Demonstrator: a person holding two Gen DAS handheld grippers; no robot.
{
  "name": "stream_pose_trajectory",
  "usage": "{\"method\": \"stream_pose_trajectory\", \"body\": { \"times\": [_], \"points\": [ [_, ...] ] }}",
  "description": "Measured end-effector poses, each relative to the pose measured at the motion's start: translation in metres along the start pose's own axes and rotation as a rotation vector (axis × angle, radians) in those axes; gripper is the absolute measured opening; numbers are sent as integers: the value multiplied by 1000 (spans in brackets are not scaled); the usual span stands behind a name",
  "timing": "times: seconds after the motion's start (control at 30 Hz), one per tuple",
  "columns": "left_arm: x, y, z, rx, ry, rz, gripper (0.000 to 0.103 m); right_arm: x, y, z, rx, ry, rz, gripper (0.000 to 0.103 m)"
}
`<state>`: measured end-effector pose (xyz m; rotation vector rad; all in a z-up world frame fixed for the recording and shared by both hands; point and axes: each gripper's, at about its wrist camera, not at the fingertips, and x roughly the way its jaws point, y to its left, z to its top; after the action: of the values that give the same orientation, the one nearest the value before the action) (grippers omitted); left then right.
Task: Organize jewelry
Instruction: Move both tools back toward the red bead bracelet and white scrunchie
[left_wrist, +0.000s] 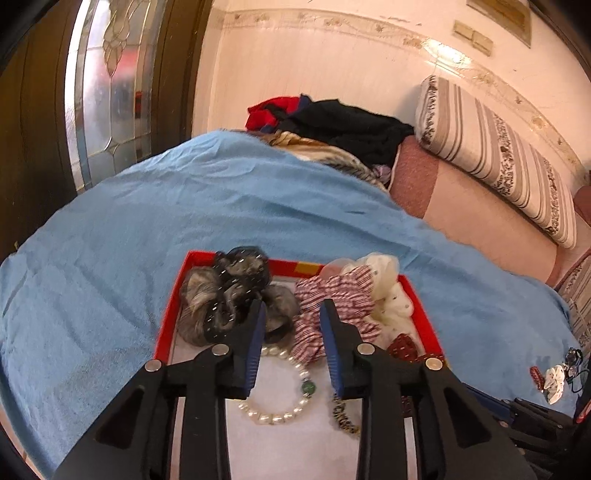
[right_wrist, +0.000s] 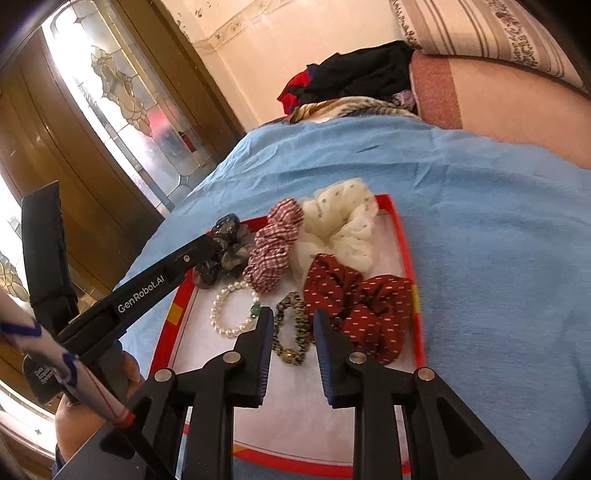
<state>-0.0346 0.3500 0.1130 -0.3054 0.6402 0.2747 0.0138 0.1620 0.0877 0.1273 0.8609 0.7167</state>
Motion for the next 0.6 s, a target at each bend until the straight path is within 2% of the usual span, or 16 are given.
{"method": "stream_pose_trajectory", "body": {
  "times": [0.13,0.27,0.47,0.6],
  "points": [
    [-9,-15,1,31,-52,-20,30,-18,-4,-2,-43,-24,-79,24],
    [-20,-37,-2,76,-113,-44,39,-42,-5,-6,-128,-70,-221,26],
    [-26,-75,-12,137,-140,-90,40,-79,-17,-15,-211,-130,-398,29],
    [-33,-98,-20,175,-156,-116,42,-98,-27,-23,-228,-153,-461,34]
  ]
}}
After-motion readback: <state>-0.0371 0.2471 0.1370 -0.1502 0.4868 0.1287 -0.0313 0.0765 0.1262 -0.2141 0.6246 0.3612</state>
